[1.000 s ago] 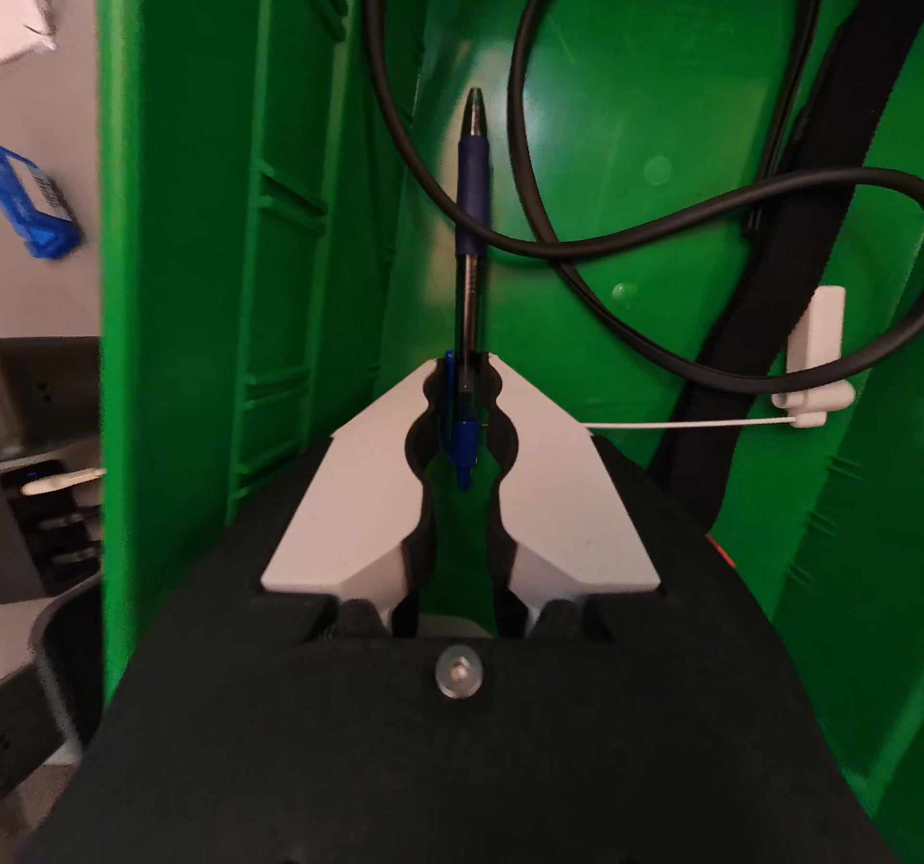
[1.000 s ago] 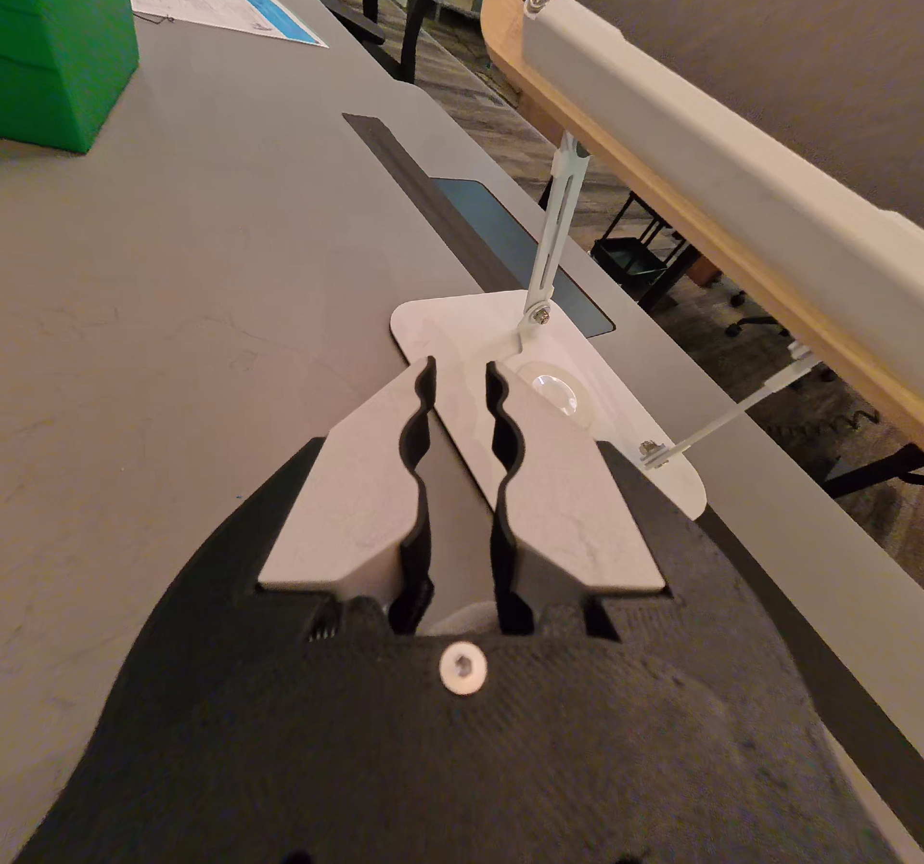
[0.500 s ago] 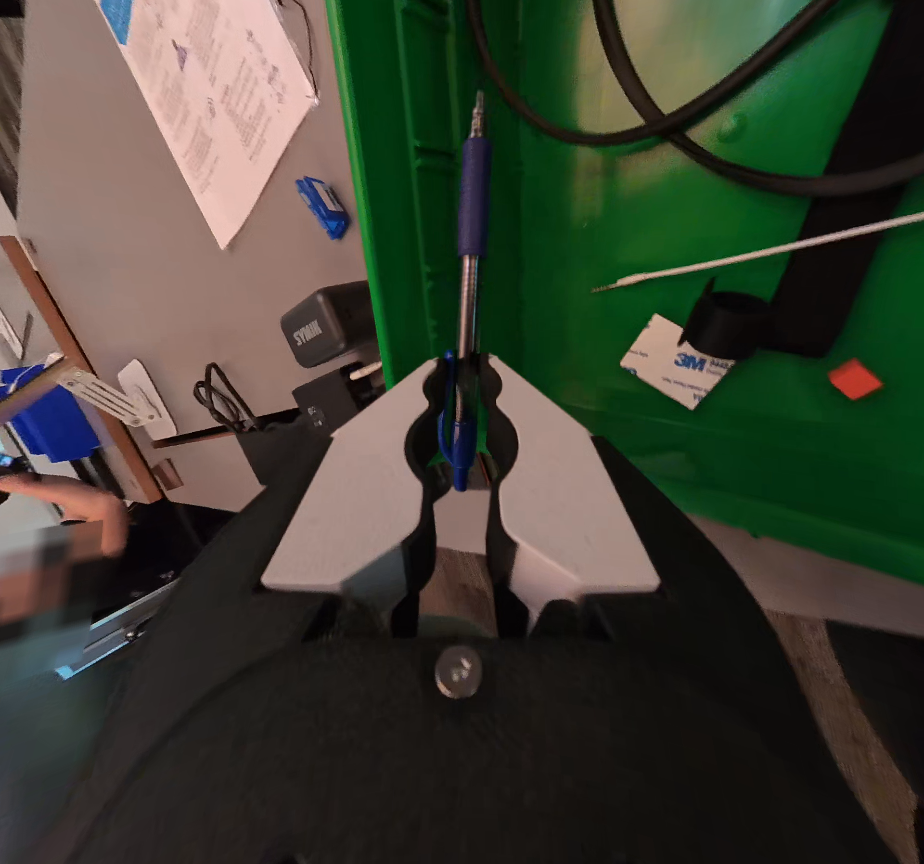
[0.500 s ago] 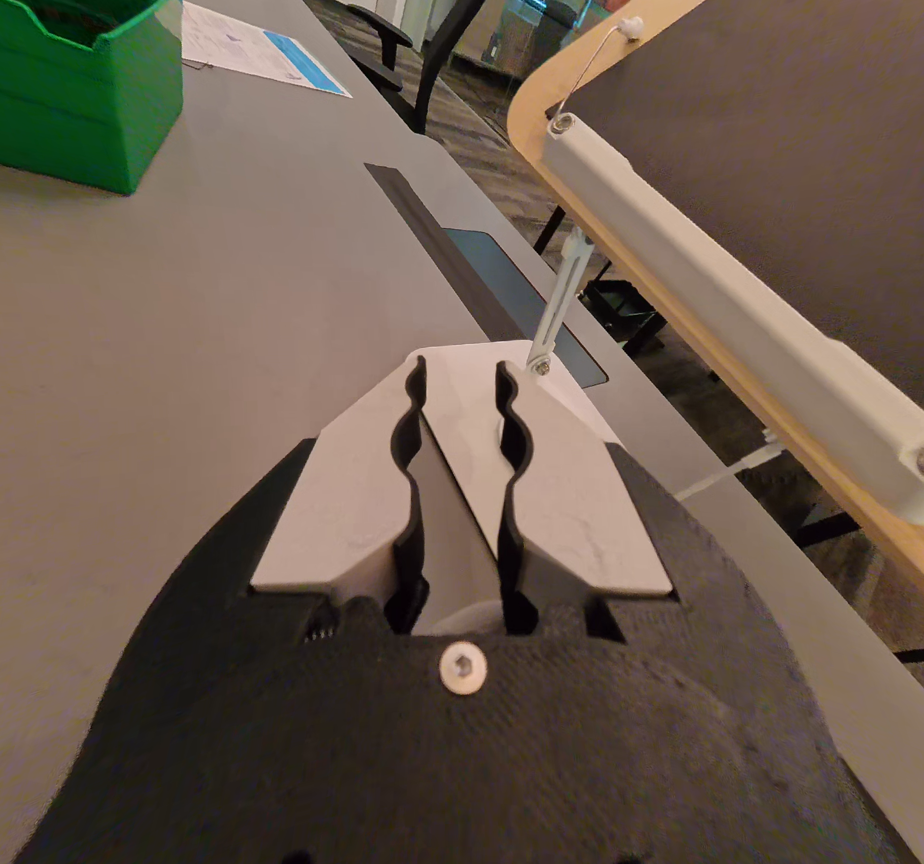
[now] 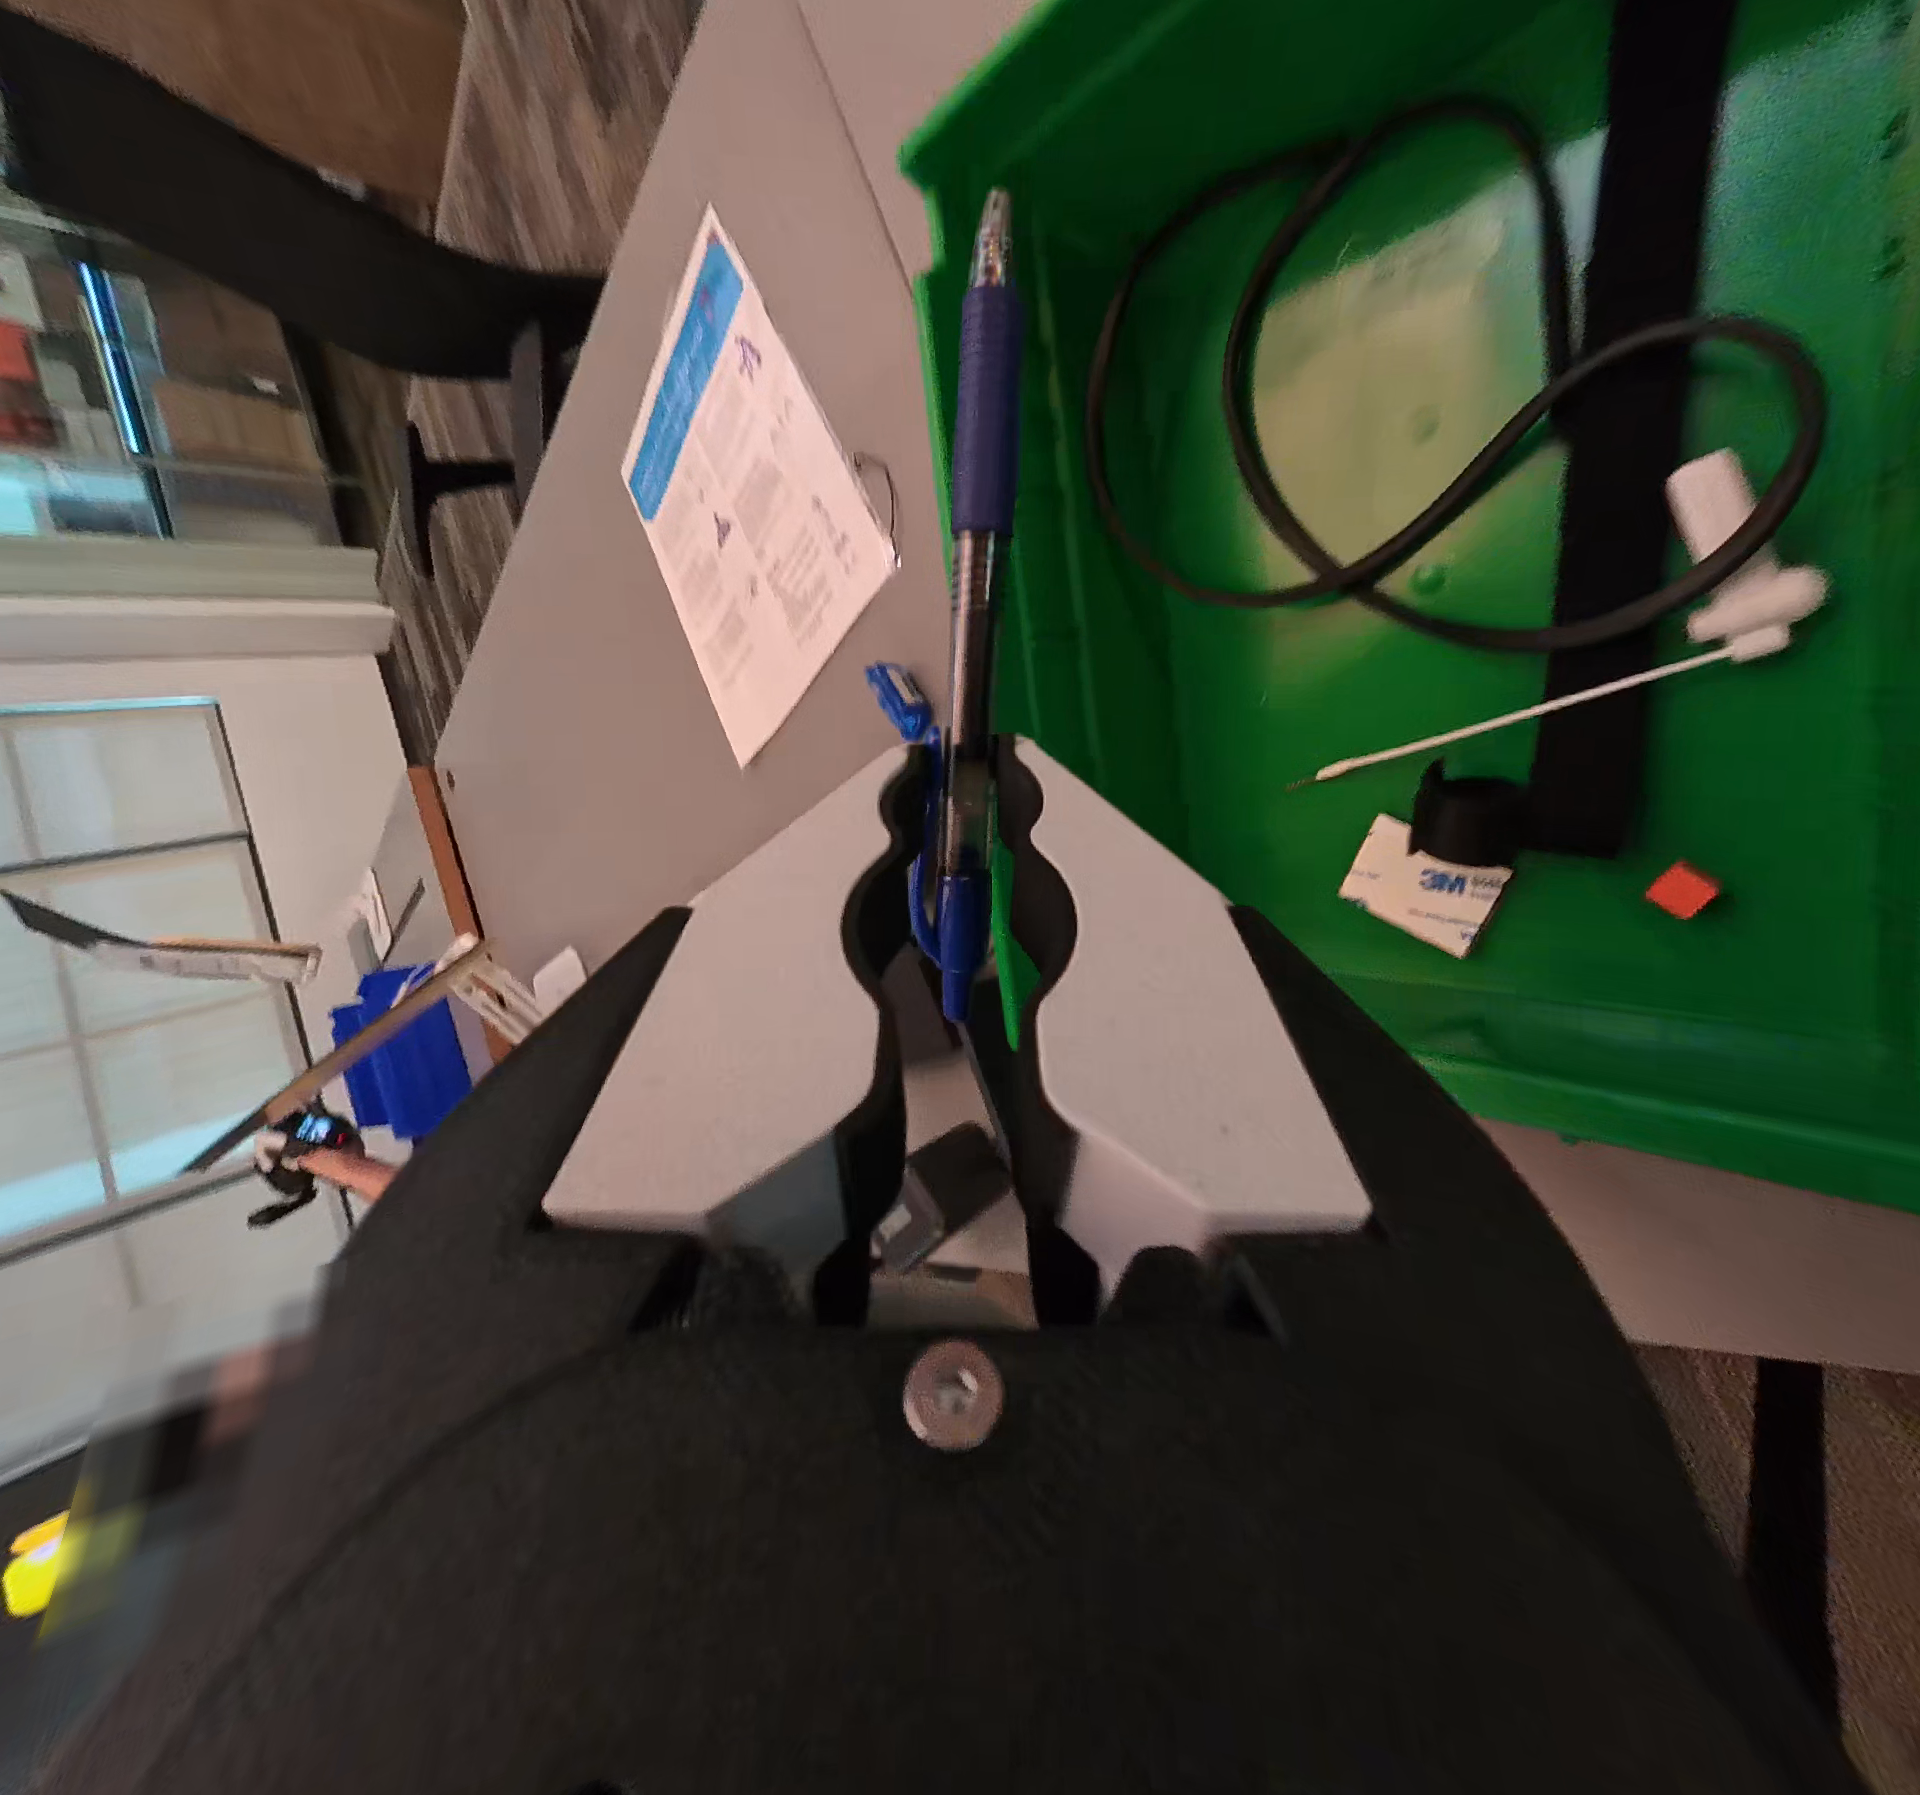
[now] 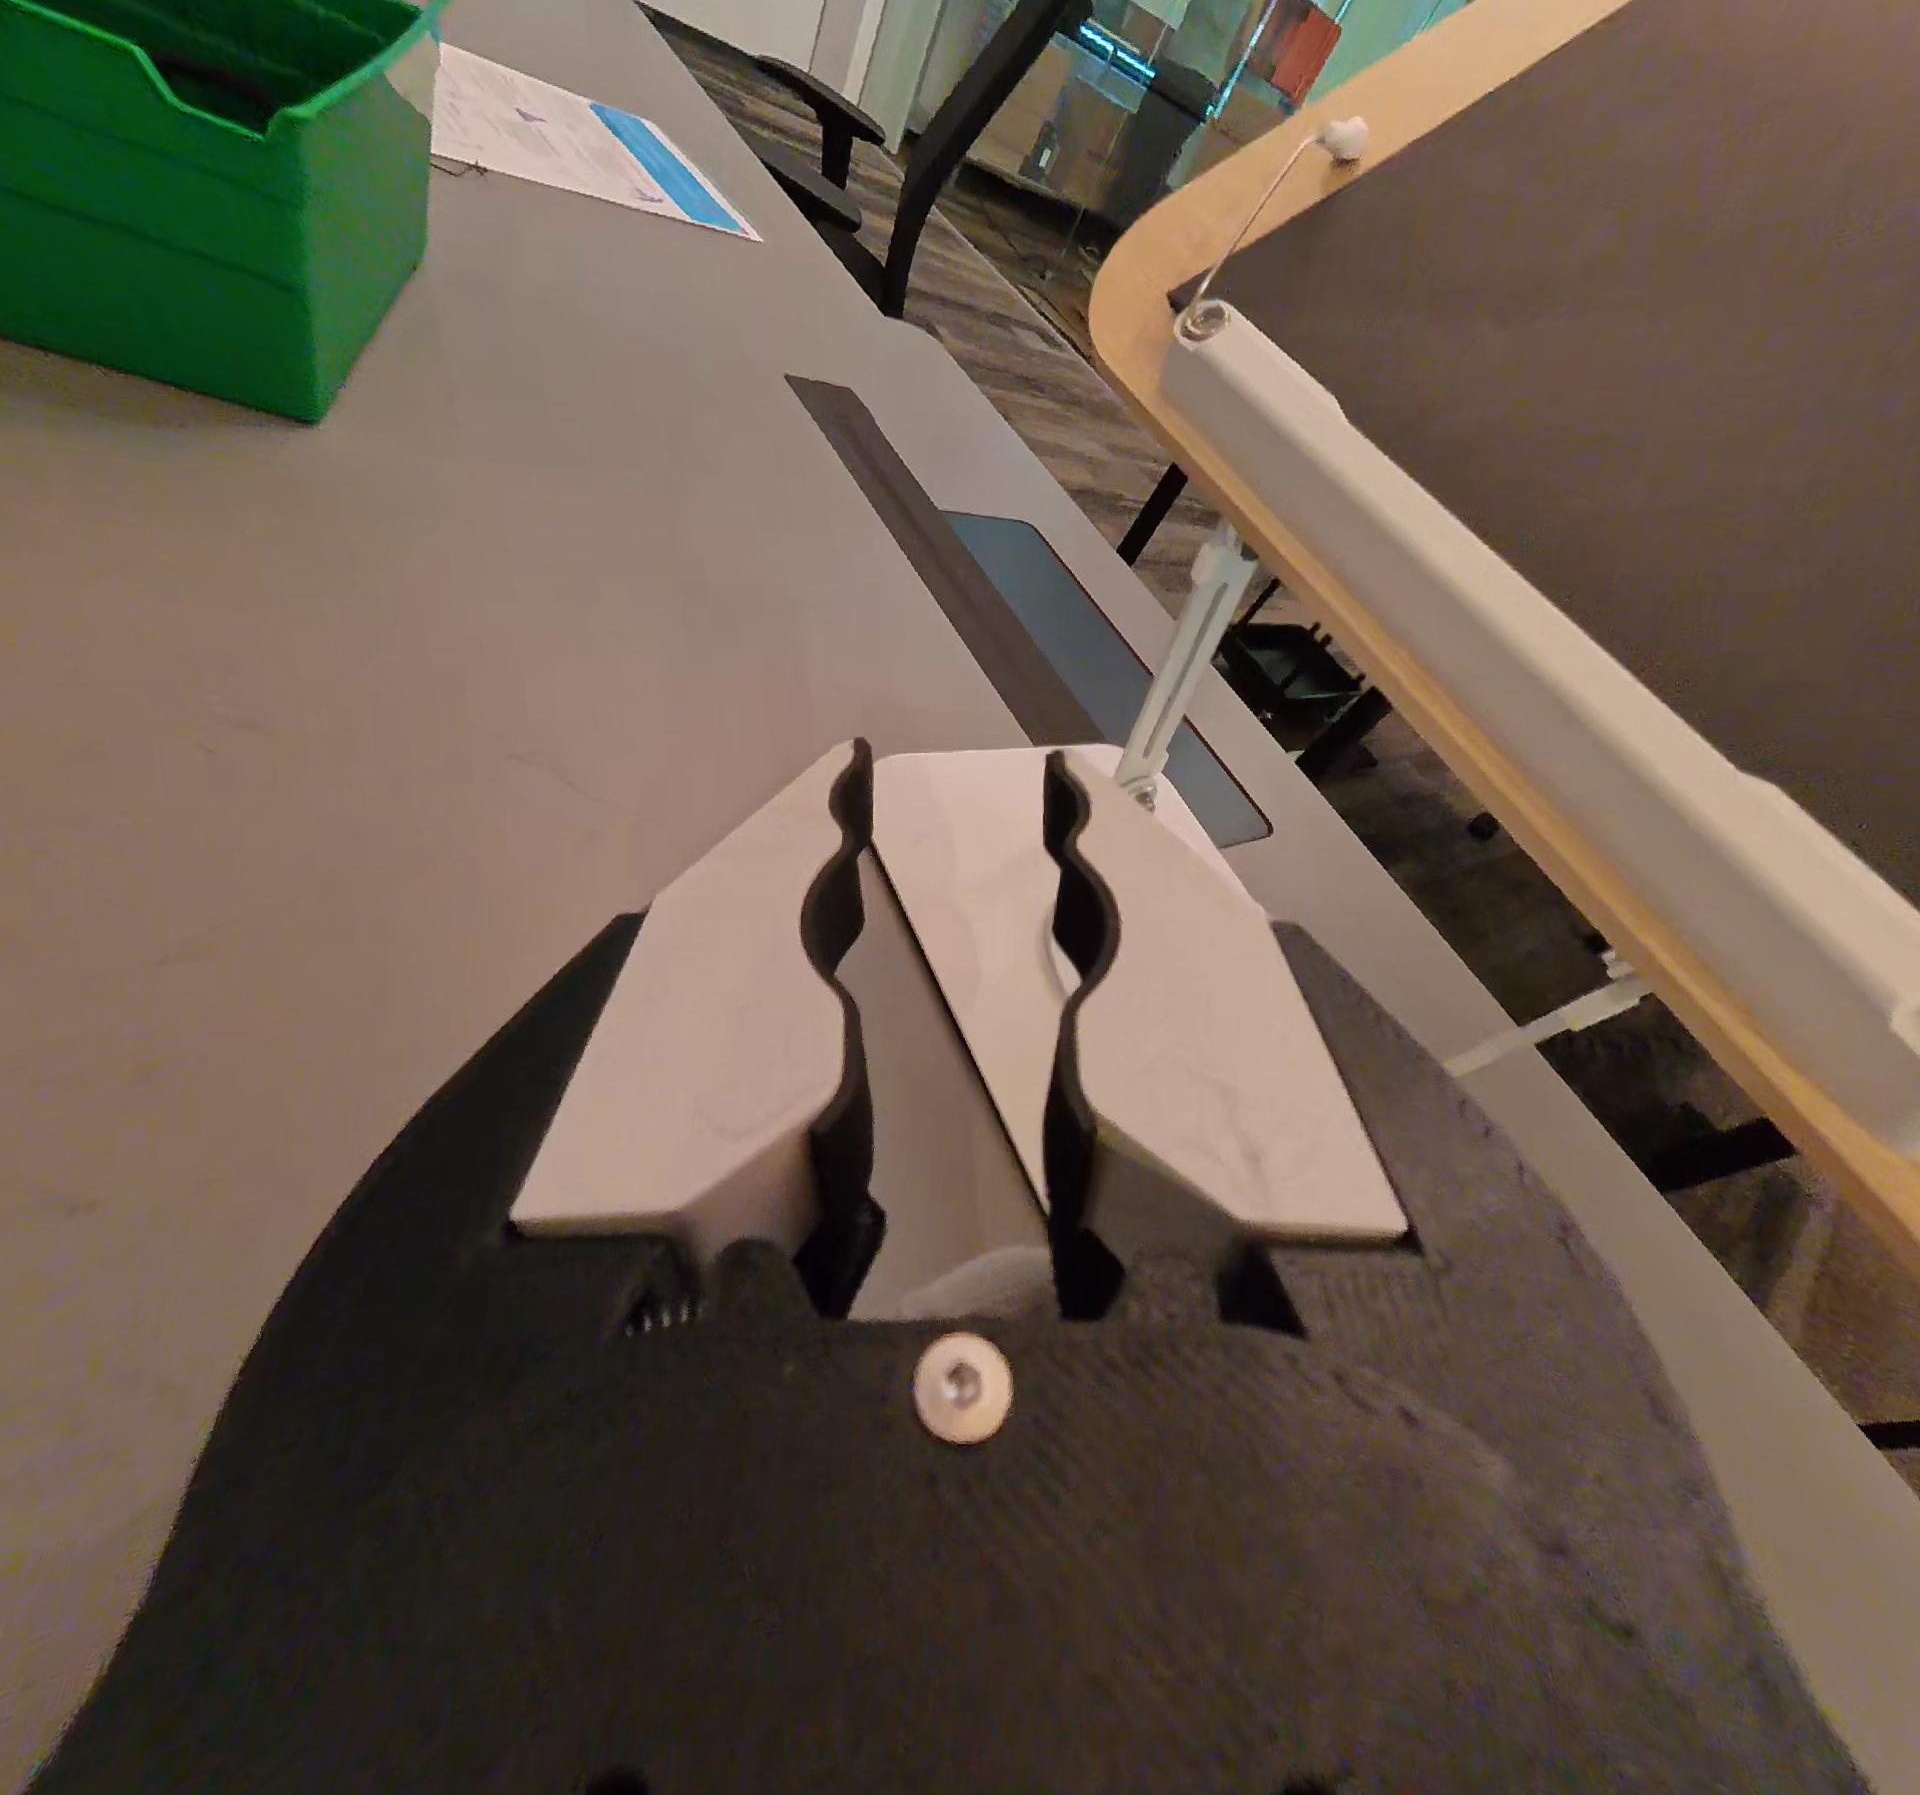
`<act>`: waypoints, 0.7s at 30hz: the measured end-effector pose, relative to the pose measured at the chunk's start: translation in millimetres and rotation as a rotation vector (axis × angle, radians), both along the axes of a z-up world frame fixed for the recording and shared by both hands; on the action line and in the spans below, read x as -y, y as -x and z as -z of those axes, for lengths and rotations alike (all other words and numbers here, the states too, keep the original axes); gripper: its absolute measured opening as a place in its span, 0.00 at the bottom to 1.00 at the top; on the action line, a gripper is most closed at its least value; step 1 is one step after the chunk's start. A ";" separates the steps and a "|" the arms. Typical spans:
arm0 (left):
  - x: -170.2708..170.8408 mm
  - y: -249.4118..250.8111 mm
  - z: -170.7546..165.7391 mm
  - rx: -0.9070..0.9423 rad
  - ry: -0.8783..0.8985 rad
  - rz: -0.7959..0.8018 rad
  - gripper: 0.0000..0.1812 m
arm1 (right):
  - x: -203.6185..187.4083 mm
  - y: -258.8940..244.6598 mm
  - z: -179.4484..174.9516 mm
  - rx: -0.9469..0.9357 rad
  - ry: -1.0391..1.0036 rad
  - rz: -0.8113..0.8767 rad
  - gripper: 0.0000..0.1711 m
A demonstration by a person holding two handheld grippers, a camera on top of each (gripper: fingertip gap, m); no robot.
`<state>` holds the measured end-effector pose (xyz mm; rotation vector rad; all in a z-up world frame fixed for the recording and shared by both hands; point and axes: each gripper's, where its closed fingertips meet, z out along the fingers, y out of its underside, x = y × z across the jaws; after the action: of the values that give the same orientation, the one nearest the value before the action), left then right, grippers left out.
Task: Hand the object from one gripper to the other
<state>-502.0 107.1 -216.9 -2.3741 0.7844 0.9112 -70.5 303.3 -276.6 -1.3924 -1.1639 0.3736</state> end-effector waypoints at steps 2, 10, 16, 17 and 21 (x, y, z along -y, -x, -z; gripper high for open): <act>-4.6 -19.3 -3.5 0.020 0.004 0.038 0.06 | 3.7 5.3 -6.3 -0.002 -0.028 -0.013 0.20; -43.6 -131.3 13.4 0.250 0.110 0.226 0.06 | 59.5 64.4 -49.8 0.142 -0.360 -0.106 0.30; -58.2 -226.4 39.6 0.556 0.256 0.370 0.06 | 111.2 121.7 -48.4 0.285 -0.670 -0.140 0.37; -58.2 -235.8 43.7 0.590 0.286 0.381 0.06 | 116.5 128.5 -44.2 0.308 -0.711 -0.142 0.36; -55.8 -264.7 52.8 0.662 0.384 0.431 0.06 | 124.3 142.7 -15.1 0.423 -0.767 -0.175 0.35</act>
<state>-237.3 162.9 -269.7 -2.4269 1.1801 -0.2214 -213.1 179.0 -261.5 -0.7038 -1.5602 -0.2569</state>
